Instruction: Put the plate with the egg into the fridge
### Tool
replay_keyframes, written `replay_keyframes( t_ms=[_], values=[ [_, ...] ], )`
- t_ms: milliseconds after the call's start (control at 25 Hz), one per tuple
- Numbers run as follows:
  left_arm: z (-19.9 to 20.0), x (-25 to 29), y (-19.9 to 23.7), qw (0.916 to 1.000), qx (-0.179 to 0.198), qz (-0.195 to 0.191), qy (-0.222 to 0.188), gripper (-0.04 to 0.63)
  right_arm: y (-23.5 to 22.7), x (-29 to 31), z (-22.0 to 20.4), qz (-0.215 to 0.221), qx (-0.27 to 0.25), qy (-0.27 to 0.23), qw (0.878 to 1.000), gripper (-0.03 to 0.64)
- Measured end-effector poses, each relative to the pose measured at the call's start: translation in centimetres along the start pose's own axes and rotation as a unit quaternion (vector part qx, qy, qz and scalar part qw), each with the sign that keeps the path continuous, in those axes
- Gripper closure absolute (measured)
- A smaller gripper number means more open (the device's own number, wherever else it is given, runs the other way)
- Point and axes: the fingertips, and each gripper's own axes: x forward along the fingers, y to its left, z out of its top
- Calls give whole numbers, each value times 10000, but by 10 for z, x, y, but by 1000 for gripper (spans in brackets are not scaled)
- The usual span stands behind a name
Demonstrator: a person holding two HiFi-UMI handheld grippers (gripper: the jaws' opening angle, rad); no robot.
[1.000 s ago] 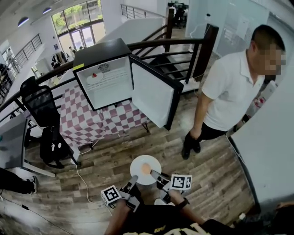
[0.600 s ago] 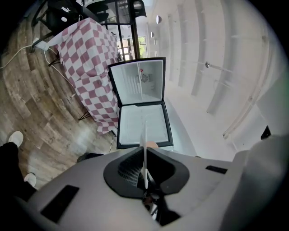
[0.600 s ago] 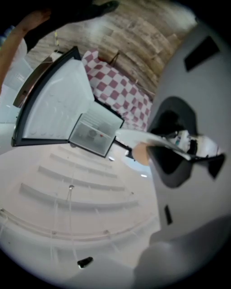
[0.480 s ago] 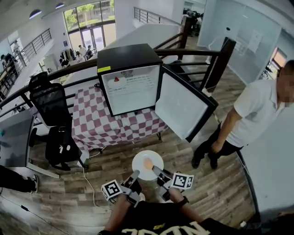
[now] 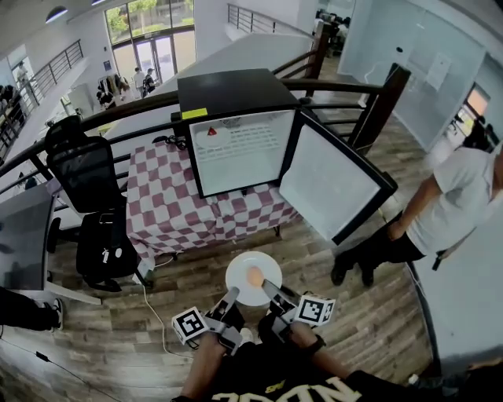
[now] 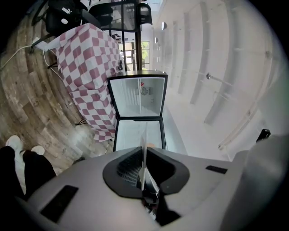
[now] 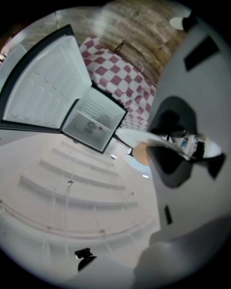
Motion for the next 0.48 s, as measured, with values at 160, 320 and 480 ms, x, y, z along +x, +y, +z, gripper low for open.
replay_keyframes(
  t_ms=[160,320,480],
  values=[
    [14,3,4,9999,-99,19,-64,555,-3,15,2,-147,-44,146,9998,549],
    [31,13,5,9999,-53,73,-109,555,-13,25,-6,-562,1334,127,9894,549],
    [47,30,7,9997,-135,94,-196,555,-17,48,14,-317,1025,255,9939,549]
  ],
)
